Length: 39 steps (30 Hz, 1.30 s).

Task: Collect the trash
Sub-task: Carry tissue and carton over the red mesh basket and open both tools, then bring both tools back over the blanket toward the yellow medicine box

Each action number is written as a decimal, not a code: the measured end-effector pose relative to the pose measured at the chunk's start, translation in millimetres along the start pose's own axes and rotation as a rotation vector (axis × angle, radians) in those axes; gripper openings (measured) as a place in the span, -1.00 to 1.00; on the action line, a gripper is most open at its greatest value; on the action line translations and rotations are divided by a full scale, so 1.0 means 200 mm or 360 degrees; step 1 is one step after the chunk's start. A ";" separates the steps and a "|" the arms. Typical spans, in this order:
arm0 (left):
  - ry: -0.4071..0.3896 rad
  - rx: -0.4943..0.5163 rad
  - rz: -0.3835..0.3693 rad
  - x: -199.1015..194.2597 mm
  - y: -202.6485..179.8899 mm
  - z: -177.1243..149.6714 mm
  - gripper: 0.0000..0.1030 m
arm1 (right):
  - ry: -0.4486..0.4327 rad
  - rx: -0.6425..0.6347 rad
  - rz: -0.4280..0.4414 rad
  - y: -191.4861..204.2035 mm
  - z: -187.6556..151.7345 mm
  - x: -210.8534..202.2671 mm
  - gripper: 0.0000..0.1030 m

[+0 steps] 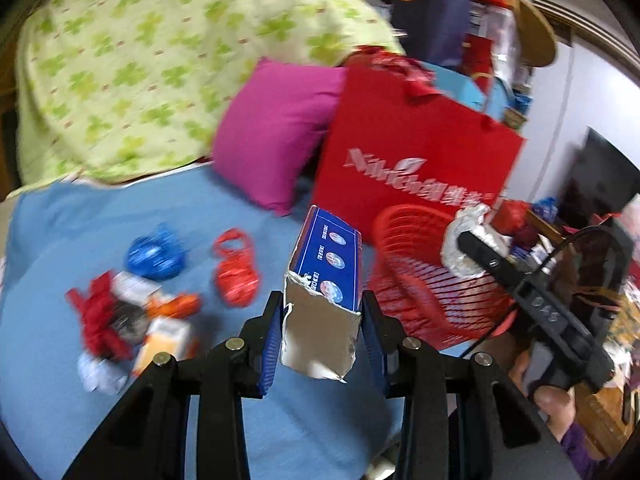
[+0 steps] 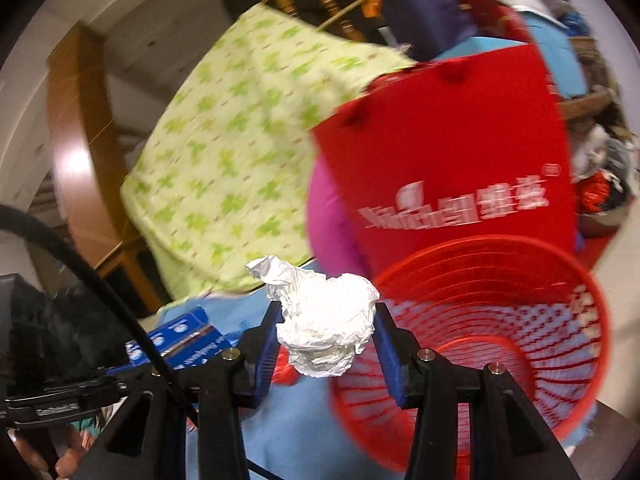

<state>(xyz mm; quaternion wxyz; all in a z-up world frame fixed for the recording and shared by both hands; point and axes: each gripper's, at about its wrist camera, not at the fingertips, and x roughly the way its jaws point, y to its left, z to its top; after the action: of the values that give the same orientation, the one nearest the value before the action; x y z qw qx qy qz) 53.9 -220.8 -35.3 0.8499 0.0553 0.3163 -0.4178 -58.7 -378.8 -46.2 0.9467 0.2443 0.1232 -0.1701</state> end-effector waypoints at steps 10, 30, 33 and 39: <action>0.0048 0.0151 -0.0230 0.24 -0.39 0.15 -0.17 | -0.0054 0.0344 -0.0182 -0.42 0.07 -0.08 -0.06; 0.0054 0.0129 -0.0162 0.26 -0.37 0.05 0.16 | -0.0028 0.0348 -0.0174 -0.39 0.06 -0.04 0.29; 0.0042 0.0104 -0.0070 0.21 -0.27 0.00 0.20 | -0.0038 0.0262 -0.0145 -0.30 0.06 -0.03 0.29; 0.0045 0.0013 0.0229 0.05 0.04 -0.19 0.32 | -0.0049 0.0040 -0.0045 -0.05 0.02 -0.01 0.29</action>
<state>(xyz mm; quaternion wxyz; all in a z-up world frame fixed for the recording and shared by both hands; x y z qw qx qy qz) 45.6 -209.0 -73.6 0.8730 0.0872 0.3217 -0.3559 -64.7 -389.0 -46.0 0.9429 0.2516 0.1098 -0.1887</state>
